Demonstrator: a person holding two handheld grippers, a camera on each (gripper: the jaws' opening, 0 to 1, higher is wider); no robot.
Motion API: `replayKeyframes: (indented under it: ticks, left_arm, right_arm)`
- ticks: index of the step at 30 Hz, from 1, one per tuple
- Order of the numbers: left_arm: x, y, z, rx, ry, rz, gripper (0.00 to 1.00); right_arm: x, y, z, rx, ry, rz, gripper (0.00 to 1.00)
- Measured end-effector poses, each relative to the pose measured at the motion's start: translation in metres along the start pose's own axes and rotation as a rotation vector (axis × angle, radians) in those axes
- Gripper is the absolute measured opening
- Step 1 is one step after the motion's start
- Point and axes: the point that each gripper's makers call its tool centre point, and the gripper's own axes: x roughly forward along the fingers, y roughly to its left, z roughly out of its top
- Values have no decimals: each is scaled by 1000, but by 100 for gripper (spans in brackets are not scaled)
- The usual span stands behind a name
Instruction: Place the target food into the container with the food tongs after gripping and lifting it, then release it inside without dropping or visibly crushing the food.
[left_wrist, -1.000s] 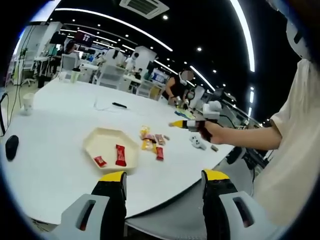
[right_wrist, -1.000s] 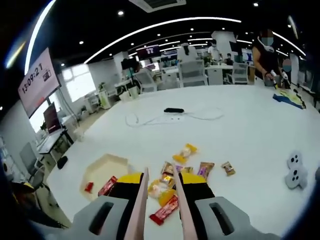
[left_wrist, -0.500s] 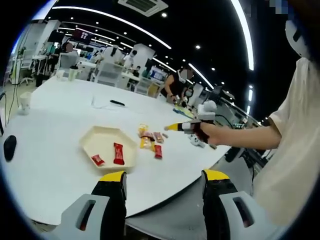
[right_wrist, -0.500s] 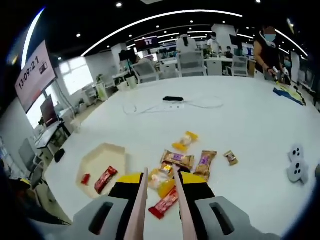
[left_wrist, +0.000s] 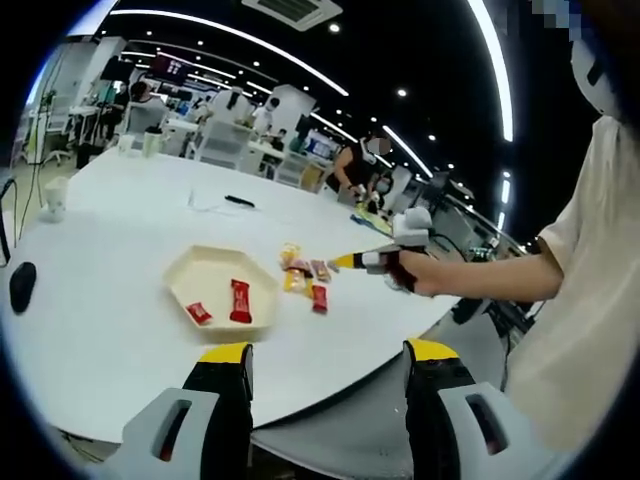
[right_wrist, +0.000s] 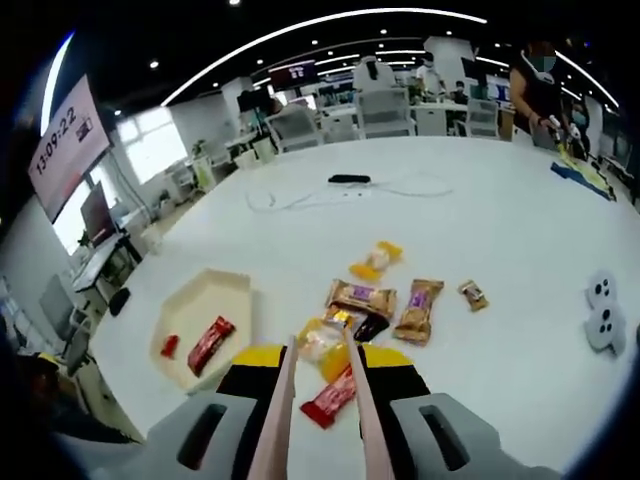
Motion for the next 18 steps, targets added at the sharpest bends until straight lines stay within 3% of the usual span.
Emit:
replayKeyframes:
  ticks: [10, 18]
  left_arm:
    - [0, 0, -1, 3, 9, 4, 61]
    - [0, -1, -4, -4, 16, 9, 61]
  right_arm:
    - [10, 3, -4, -21, 12, 8, 27]
    - [22, 12, -20, -69, 42, 18, 28]
